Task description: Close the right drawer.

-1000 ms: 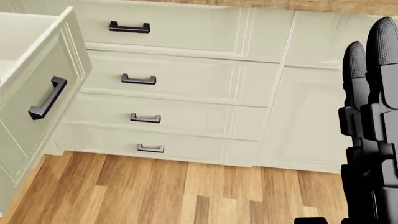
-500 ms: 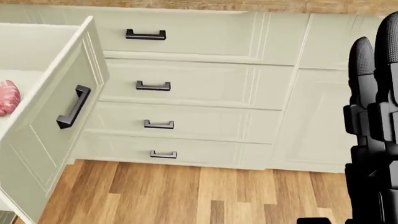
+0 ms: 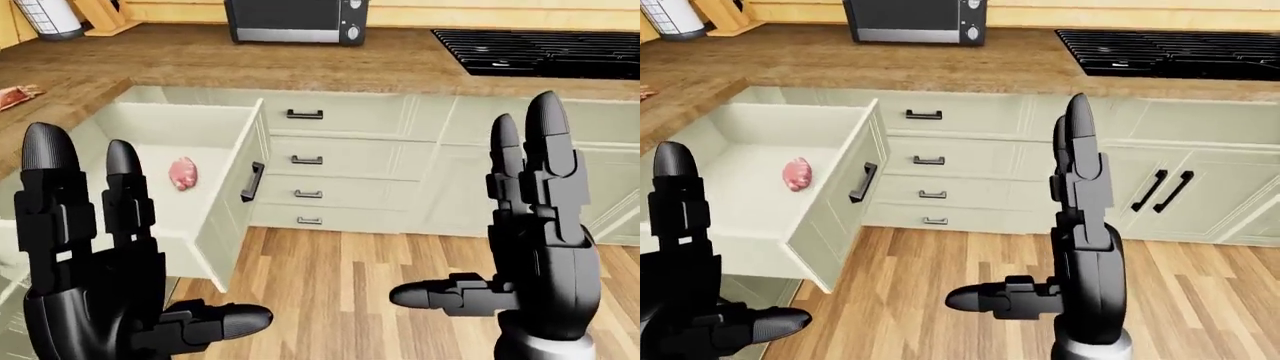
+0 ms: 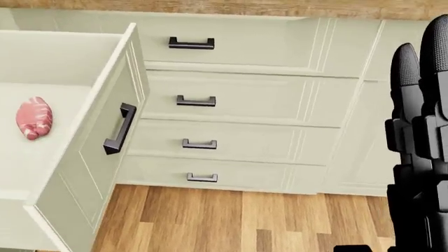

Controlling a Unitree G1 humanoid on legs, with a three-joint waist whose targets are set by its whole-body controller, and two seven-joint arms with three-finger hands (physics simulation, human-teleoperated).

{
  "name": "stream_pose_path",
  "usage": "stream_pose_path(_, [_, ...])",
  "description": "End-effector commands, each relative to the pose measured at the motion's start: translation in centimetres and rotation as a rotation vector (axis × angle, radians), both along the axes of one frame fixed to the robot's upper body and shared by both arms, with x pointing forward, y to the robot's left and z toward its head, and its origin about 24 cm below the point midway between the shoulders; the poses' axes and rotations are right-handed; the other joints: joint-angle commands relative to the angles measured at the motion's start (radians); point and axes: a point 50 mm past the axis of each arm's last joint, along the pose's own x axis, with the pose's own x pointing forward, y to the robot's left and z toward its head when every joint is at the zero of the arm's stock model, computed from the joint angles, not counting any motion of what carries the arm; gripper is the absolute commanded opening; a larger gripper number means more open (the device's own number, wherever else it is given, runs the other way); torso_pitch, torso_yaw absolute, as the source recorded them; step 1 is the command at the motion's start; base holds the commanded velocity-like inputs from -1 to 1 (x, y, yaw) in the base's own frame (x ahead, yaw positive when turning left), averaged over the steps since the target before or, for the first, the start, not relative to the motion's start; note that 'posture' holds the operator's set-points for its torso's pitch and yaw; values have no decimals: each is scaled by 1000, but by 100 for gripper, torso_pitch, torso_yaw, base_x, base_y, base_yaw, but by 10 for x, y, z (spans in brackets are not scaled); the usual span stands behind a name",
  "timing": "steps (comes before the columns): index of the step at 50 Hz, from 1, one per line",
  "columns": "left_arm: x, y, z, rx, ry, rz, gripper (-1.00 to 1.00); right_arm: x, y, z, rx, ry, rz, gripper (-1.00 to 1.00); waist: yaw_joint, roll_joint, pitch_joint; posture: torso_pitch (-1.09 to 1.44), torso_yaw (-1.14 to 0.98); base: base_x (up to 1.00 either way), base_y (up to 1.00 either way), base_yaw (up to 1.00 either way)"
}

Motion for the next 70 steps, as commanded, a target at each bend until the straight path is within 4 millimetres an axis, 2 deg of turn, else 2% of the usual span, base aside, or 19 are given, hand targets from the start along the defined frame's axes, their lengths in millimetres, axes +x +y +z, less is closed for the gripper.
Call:
stream_pose_path(1, [-5, -2, 8, 8, -55, -9, 100, -5, -1, 7, -1, -48, -5, 100, -3, -10, -9, 0, 0, 11, 20, 0])
stream_pose_path(2, [-5, -2, 8, 8, -54, -10, 100, -4, -1, 6, -1, -47, -6, 100, -5, -41, -23, 0, 0, 11, 20, 0])
stream_pose_path(3, [-4, -2, 8, 8, -54, -10, 100, -4, -1, 6, -1, -47, -7, 100, -21, 10, -9, 0, 0, 11, 20, 0])
stream_pose_path(9, [-4, -2, 8, 8, -54, -10, 100, -4, -1, 6, -2, -45, -8, 100, -17, 16, -9, 0, 0, 10, 20, 0])
stream_pose_path(14, [-4, -2, 7, 8, -55, -9, 100, -4, -1, 6, -1, -43, -7, 100, -21, 125, -21, 0, 0, 10, 20, 0])
stream_pose_path(24, [-5, -2, 8, 9, -55, -9, 100, -4, -1, 5, -2, -41, -8, 100, -5, 39, -2, 0, 0, 10, 20, 0])
stream_pose_path(28, [-5, -2, 8, 8, -55, -9, 100, -4, -2, 6, -3, -41, -10, 100, -6, -29, -13, 0, 0, 11, 20, 0])
stream_pose_path(29, [-5, -2, 8, 8, -55, -9, 100, -4, -1, 5, -3, -40, -9, 100, -19, 9, -12, 0, 0, 10, 21, 0])
stream_pose_path(31, [-5, -2, 8, 9, -55, -9, 100, -4, -1, 6, -3, -41, -9, 100, -15, -11, -10, 0, 0, 10, 21, 0])
stream_pose_path(36, [-5, -2, 8, 9, -56, -8, 100, -3, -1, 5, -3, -40, -9, 100, -17, 27, -3, 0, 0, 10, 20, 0])
stream_pose_path(41, [-5, -2, 8, 8, -56, -7, 100, -3, -1, 5, -2, -38, -9, 100, -22, 128, -32, 0, 0, 10, 20, 0])
stream_pose_path(43, [-5, -2, 8, 6, -55, -8, 100, -2, -1, 5, 0, -36, -8, 100, -10, 108, -1, 0, 0, 11, 21, 0])
stream_pose_path(50, [-4, -2, 8, 6, -55, -9, 100, -1, 0, 5, 3, -24, -3, 100, -5, 36, -12, 0, 0, 4, 24, 0])
stream_pose_path(53, [-4, -2, 8, 6, -54, -10, 100, -1, -1, 5, 5, -20, -3, 100, -6, -31, -24, 0, 0, 0, 25, 0])
stream_pose_path(54, [-4, -2, 8, 6, -53, -10, 100, -1, -1, 5, 5, -20, -3, 100, -18, 5, -17, 0, 0, 0, 24, 0])
stream_pose_path(58, [-4, -2, 8, 5, -52, -10, 100, -1, 0, 5, 6, -19, -3, 100, -20, -1, -25, 0, 0, 0, 25, 0])
stream_pose_path(63, [-4, -2, 8, 4, -52, -10, 100, 0, -1, 5, 10, -15, -3, 100, -19, 47, -8, 0, 0, 0, 27, 0])
stream_pose_path(66, [-4, -2, 7, 4, -52, -10, 100, 0, -1, 4, 9, -14, -3, 100, -17, 139, -32, 0, 0, 0, 28, 0])
stream_pose_path(70, [-4, -2, 7, 4, -52, -11, 100, 0, -1, 4, 14, -10, -2, 100, -3, 83, -16, 0, 0, 0, 33, 0])
